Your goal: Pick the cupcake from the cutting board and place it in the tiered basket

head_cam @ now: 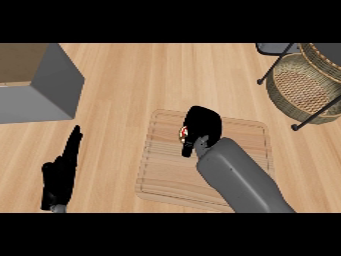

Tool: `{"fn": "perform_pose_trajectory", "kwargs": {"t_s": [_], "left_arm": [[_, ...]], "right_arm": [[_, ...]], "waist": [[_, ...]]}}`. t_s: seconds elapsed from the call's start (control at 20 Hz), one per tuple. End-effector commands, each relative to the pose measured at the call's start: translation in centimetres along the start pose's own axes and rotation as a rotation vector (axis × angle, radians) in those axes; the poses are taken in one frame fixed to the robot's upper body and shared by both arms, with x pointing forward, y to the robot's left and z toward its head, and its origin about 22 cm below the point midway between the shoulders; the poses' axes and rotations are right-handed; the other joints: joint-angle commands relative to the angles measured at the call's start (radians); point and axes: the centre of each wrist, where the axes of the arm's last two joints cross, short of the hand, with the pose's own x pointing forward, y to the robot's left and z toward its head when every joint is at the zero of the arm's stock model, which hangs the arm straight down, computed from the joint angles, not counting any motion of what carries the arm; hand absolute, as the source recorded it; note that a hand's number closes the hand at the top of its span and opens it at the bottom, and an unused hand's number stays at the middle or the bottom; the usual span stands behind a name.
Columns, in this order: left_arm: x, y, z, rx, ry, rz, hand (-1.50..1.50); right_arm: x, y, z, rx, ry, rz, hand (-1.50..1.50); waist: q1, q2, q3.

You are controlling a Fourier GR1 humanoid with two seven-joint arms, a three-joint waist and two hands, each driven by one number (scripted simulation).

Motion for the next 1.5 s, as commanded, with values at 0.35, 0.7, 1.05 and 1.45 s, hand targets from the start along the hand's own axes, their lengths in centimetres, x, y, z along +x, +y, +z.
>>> {"fn": "perform_pose_trajectory", "kwargs": {"t_s": [0.35,0.7,1.05,1.45], "left_arm": [[-1.5,-0.6,1.0,-0.022,0.073,-0.001,0.00],[-1.9,1.6,1.5,0.101,0.104,0.010,0.00],[-2.3,1.6,2.3,0.097,0.121,0.026,0.00],[-2.4,1.7,2.9,0.091,0.109,0.013,0.00]], "right_arm": [[0.2,2.2,-1.3,-0.153,-0.010,0.142,1.50],[-12.0,-2.8,-3.6,-0.316,0.423,-0.182,1.50],[-17.3,-10.3,0.7,-0.586,0.472,-0.511,1.50],[-17.5,-16.0,11.6,-0.972,0.371,-0.532,1.50]], "waist": [[0.003,0.010,-0.006],[-0.117,-0.019,-0.006],[-0.134,-0.025,-0.010],[-0.111,-0.026,-0.012]]}}
